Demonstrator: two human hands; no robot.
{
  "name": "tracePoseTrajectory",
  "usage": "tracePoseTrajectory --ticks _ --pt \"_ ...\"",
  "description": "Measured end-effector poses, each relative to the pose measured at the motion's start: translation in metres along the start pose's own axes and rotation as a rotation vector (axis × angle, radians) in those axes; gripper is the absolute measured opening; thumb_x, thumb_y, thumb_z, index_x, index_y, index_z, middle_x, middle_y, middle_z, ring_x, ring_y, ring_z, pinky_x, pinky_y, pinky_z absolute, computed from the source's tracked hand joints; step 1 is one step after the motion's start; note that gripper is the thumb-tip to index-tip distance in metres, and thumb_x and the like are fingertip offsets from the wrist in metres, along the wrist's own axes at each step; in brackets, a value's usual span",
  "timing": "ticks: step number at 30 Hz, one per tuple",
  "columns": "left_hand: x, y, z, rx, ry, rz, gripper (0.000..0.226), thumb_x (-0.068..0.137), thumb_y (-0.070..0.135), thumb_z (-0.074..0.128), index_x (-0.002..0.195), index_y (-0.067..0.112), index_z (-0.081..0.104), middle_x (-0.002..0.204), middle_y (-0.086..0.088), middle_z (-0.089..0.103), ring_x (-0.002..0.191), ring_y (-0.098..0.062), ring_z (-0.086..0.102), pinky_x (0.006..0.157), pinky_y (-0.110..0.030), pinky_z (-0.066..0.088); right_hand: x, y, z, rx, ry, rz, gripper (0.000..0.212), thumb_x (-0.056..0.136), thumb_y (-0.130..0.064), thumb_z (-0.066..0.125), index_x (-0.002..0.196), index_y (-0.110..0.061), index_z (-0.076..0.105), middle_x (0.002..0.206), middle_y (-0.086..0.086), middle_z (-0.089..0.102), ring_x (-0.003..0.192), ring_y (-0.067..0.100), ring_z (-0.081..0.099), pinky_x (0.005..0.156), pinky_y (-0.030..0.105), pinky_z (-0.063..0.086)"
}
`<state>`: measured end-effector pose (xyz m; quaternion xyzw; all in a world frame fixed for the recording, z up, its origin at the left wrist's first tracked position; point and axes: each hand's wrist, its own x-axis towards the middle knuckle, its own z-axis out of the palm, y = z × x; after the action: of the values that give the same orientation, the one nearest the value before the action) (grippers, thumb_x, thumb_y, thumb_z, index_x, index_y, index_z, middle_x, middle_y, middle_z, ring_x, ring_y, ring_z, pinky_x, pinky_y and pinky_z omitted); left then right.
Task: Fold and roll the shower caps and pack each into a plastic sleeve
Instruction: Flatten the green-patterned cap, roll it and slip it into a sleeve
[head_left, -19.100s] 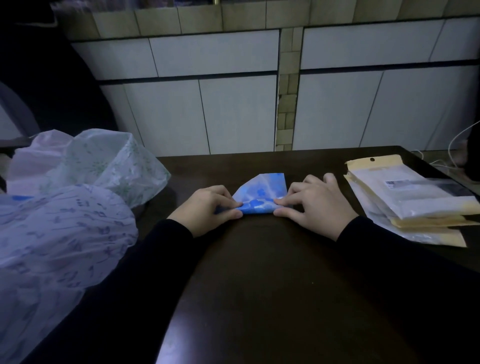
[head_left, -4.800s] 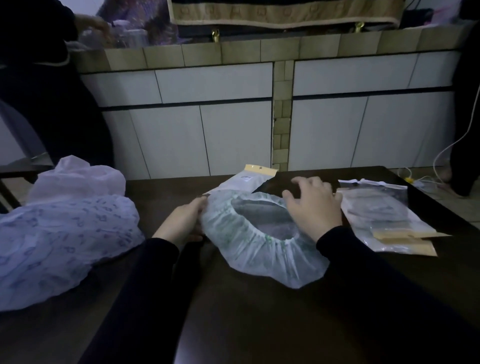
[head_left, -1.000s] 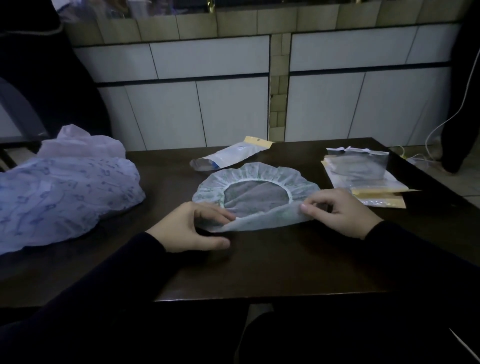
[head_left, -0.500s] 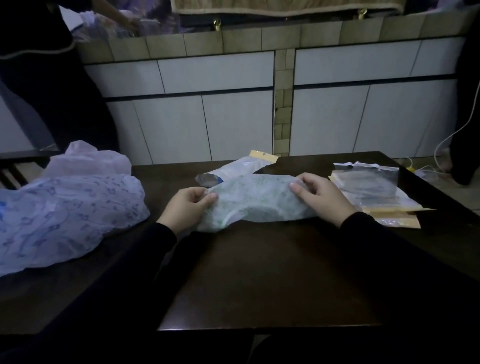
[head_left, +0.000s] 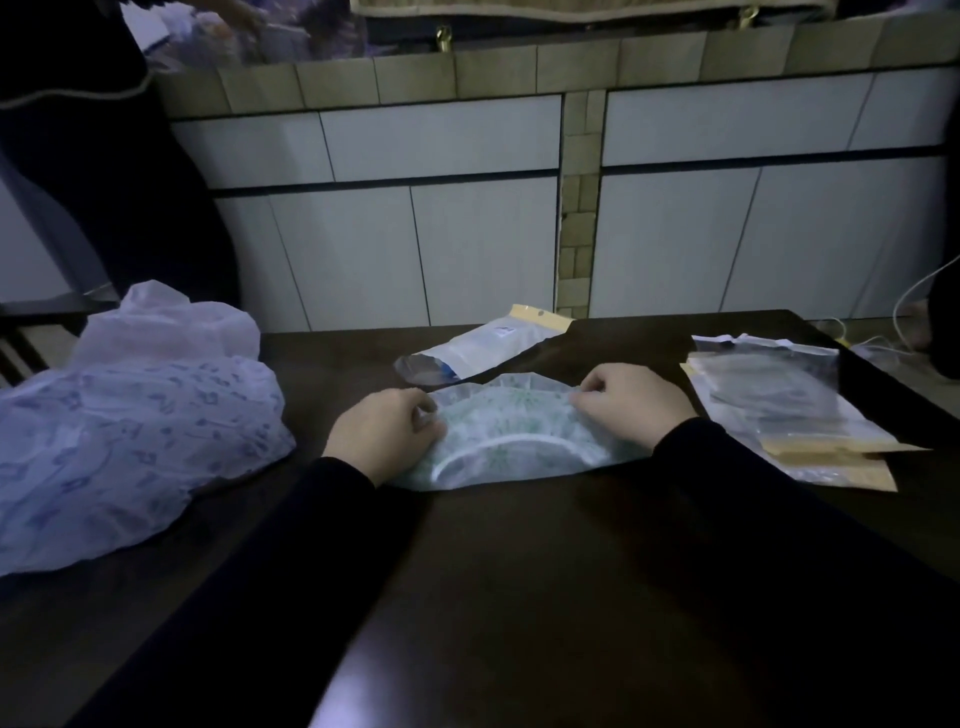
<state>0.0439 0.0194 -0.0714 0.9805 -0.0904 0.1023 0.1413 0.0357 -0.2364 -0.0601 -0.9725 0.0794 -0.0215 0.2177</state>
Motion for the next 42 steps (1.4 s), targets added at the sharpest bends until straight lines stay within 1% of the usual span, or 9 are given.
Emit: tracePoseTrajectory --ticks 3,6,12,20,23,27,32,35,42 --pt "0.007 0.003 -0.002 -0.123 -0.066 -0.052 0.032 0.088 0.049 0.057 0.089 0.02 0.071 0.086 0.003 0.069 0.085 -0.017 0.062 0.076 -0.031 0.046 0.009 -0.01 -0.002 0.052 -0.05 0.089 0.042 0.09 -0.055 0.048 0.092 -0.016 0.066 0.088 0.001 0.065 0.081 0.016 0.059 0.068 0.029 0.046" --pt "0.012 0.009 -0.002 -0.178 -0.067 -0.072 0.041 0.087 0.051 0.059 0.061 0.02 0.054 0.065 0.004 0.054 0.068 -0.016 0.053 0.06 -0.031 0.037 0.015 -0.012 -0.002 0.079 -0.072 0.111 0.03 0.09 -0.041 0.054 0.092 -0.014 0.067 0.09 0.005 0.065 0.079 0.017 0.058 0.069 0.029 0.048" --pt "0.019 -0.005 0.01 -0.275 -0.02 0.015 0.021 0.085 0.042 0.067 0.082 0.028 0.053 0.101 -0.001 0.057 0.094 -0.019 0.055 0.076 -0.027 0.035 0.016 -0.02 -0.002 -0.008 -0.076 -0.059 0.018 0.097 -0.025 0.043 0.101 -0.02 0.059 0.101 0.001 0.058 0.093 0.019 0.057 0.085 0.034 0.051" --pt "0.005 -0.002 0.003 -0.369 -0.114 -0.012 0.021 0.081 0.043 0.072 0.075 0.026 0.061 0.067 0.014 0.056 0.066 -0.003 0.049 0.065 -0.025 0.037 0.005 -0.013 -0.019 -0.067 -0.195 -0.056 0.012 0.092 -0.014 0.056 0.092 -0.021 0.065 0.1 0.003 0.063 0.091 0.017 0.059 0.07 0.023 0.049" --pt "0.001 0.002 0.001 -0.404 -0.074 0.016 0.017 0.082 0.039 0.071 0.076 0.026 0.061 0.071 0.013 0.058 0.068 -0.003 0.051 0.064 -0.025 0.038 0.003 -0.014 -0.021 -0.066 -0.212 -0.035 0.033 0.095 -0.034 0.049 0.101 -0.01 0.07 0.106 0.011 0.067 0.096 0.024 0.062 0.077 0.032 0.051" --pt "-0.005 0.004 0.005 -0.491 -0.009 0.033 0.011 0.087 0.034 0.068 0.086 0.028 0.059 0.079 0.011 0.057 0.072 -0.005 0.052 0.065 -0.024 0.038 -0.002 -0.019 -0.006 -0.012 -0.235 0.025 0.049 0.093 -0.055 0.043 0.098 -0.012 0.067 0.097 0.004 0.065 0.082 0.016 0.057 0.061 0.026 0.04" --pt "-0.008 0.002 0.004 -0.612 -0.028 0.06 0.011 0.089 0.031 0.067 0.086 0.029 0.056 0.08 0.01 0.055 0.07 -0.003 0.051 0.064 -0.021 0.039 -0.008 -0.02 -0.005 0.073 -0.126 0.002 0.031 0.098 -0.029 0.046 0.098 -0.006 0.066 0.101 0.009 0.065 0.093 0.023 0.06 0.085 0.036 0.05" --pt "-0.008 0.002 0.001 -0.657 -0.064 0.017 0.013 0.091 0.039 0.061 0.087 0.026 0.059 0.078 0.01 0.056 0.069 -0.005 0.052 0.065 -0.021 0.039 -0.01 -0.02 0.002 0.155 -0.046 -0.004 0.024 0.1 -0.024 0.043 0.098 -0.009 0.061 0.093 0.006 0.061 0.085 0.02 0.058 0.08 0.033 0.05" --pt "-0.005 -0.011 0.008 -0.217 -0.007 0.004 0.025 0.093 0.051 0.051 0.083 0.027 0.053 0.073 0.009 0.059 0.071 -0.013 0.056 0.066 -0.033 0.044 -0.005 -0.017 0.032 0.119 0.145 -0.101 0.012 0.1 -0.032 0.042 0.099 -0.024 0.051 0.093 -0.005 0.059 0.084 0.013 0.056 0.08 0.037 0.053"
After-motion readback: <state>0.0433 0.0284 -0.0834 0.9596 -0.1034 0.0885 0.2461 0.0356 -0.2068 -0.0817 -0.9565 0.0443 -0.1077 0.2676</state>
